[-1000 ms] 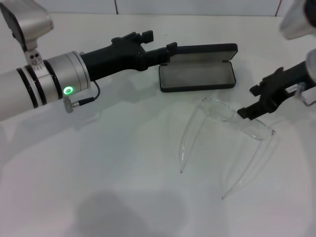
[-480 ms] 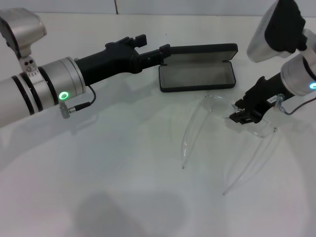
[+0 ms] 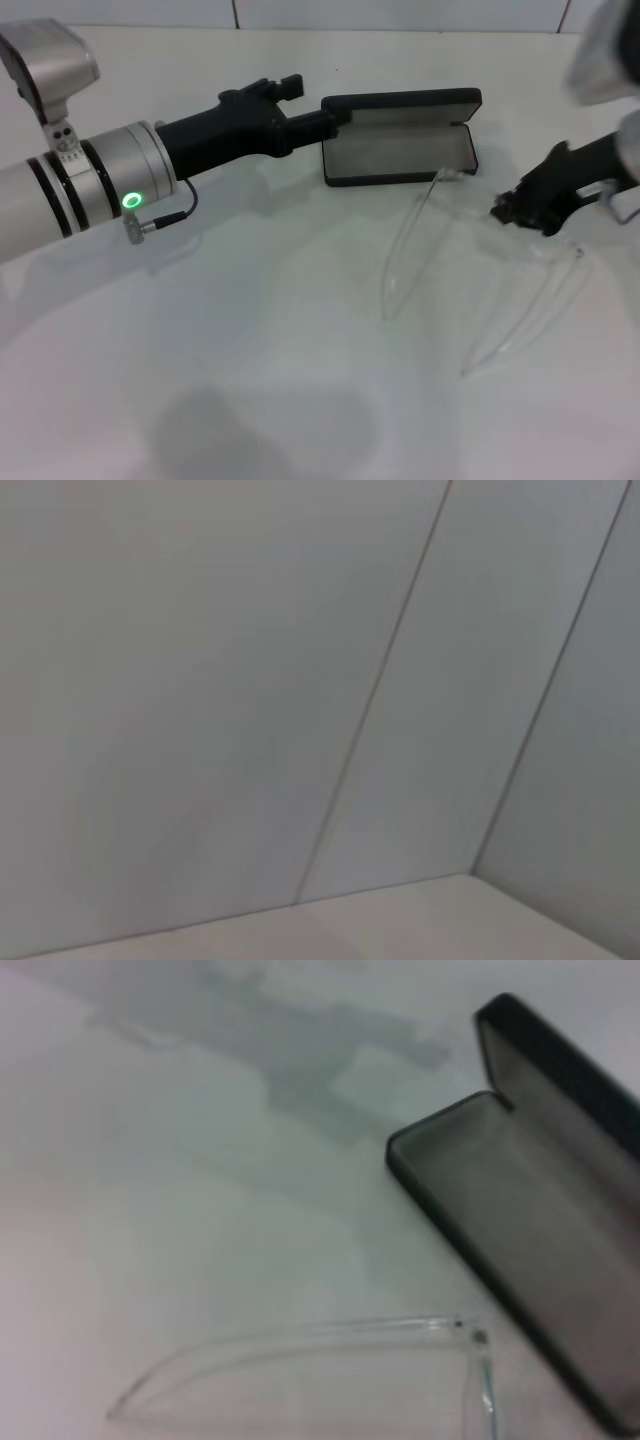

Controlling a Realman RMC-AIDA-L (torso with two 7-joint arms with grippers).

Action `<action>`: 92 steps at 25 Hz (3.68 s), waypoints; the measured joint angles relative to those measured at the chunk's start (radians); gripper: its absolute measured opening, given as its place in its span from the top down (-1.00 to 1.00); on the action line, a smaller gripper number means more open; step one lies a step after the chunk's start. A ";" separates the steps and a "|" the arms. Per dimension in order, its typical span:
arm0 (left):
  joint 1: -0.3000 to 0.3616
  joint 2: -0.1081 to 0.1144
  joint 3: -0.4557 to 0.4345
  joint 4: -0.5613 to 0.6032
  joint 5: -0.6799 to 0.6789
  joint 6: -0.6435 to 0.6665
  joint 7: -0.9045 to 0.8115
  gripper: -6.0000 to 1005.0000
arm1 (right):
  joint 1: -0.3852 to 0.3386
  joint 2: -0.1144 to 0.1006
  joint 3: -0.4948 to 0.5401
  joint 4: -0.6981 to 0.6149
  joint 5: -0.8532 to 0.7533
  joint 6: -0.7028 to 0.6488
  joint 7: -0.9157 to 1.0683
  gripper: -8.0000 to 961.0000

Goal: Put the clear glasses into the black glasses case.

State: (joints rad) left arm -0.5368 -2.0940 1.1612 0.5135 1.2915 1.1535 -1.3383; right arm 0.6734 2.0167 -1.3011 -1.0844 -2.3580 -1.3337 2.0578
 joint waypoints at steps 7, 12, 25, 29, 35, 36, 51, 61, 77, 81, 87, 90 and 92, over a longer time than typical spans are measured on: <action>-0.008 0.007 -0.005 -0.002 0.001 0.273 0.032 -0.76 | -0.137 -0.003 0.291 0.042 0.407 -0.105 -0.336 0.82; -0.042 0.015 -0.003 0.000 0.010 0.385 0.030 -0.75 | -0.153 -0.012 0.368 0.174 0.561 -0.124 -0.477 0.83; -0.116 0.011 0.003 -0.002 0.128 0.446 0.001 -0.75 | -0.101 -0.041 0.383 0.289 0.595 -0.256 -0.583 0.84; -0.129 0.007 0.006 -0.010 0.147 0.446 -0.002 -0.75 | -0.099 -0.038 0.383 0.284 0.621 -0.269 -0.618 0.84; -0.133 0.005 0.029 -0.012 0.146 0.444 0.000 -0.75 | -0.079 -0.035 0.382 0.294 0.645 -0.273 -0.639 0.84; -0.134 0.005 0.031 -0.012 0.145 0.442 0.000 -0.75 | -0.077 -0.034 0.380 0.294 0.645 -0.274 -0.639 0.84; -0.120 0.017 -0.007 0.012 0.130 0.497 -0.002 -0.75 | -0.089 -0.026 0.381 0.297 0.623 -0.255 -0.641 0.84; -0.171 0.008 0.014 -0.009 0.157 0.475 -0.026 -0.75 | -0.054 -0.006 0.371 0.322 0.575 -0.263 -0.659 0.84; -0.073 0.029 -0.077 0.031 0.168 0.563 -0.016 -0.75 | -0.137 -0.002 0.485 0.336 0.775 -0.179 -0.754 0.84; -0.069 0.027 -0.080 0.019 0.218 0.520 -0.007 -0.75 | -0.173 -0.003 0.487 0.381 0.993 -0.240 -0.855 0.84; -0.127 0.003 -0.045 0.000 0.304 0.492 -0.003 -0.75 | -0.138 0.004 0.456 0.510 1.181 -0.352 -0.993 0.83; -0.178 0.000 -0.002 -0.039 0.299 0.491 0.007 -0.75 | -0.085 0.006 0.423 0.580 1.189 -0.344 -1.037 0.83; -0.203 -0.003 0.003 -0.056 0.296 0.493 0.011 -0.75 | -0.034 0.007 0.391 0.647 1.187 -0.318 -1.081 0.83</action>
State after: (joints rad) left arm -0.7402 -2.0969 1.1645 0.4574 1.5876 1.6466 -1.3273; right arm 0.6395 2.0234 -0.9103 -0.4375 -1.1714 -1.6522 0.9769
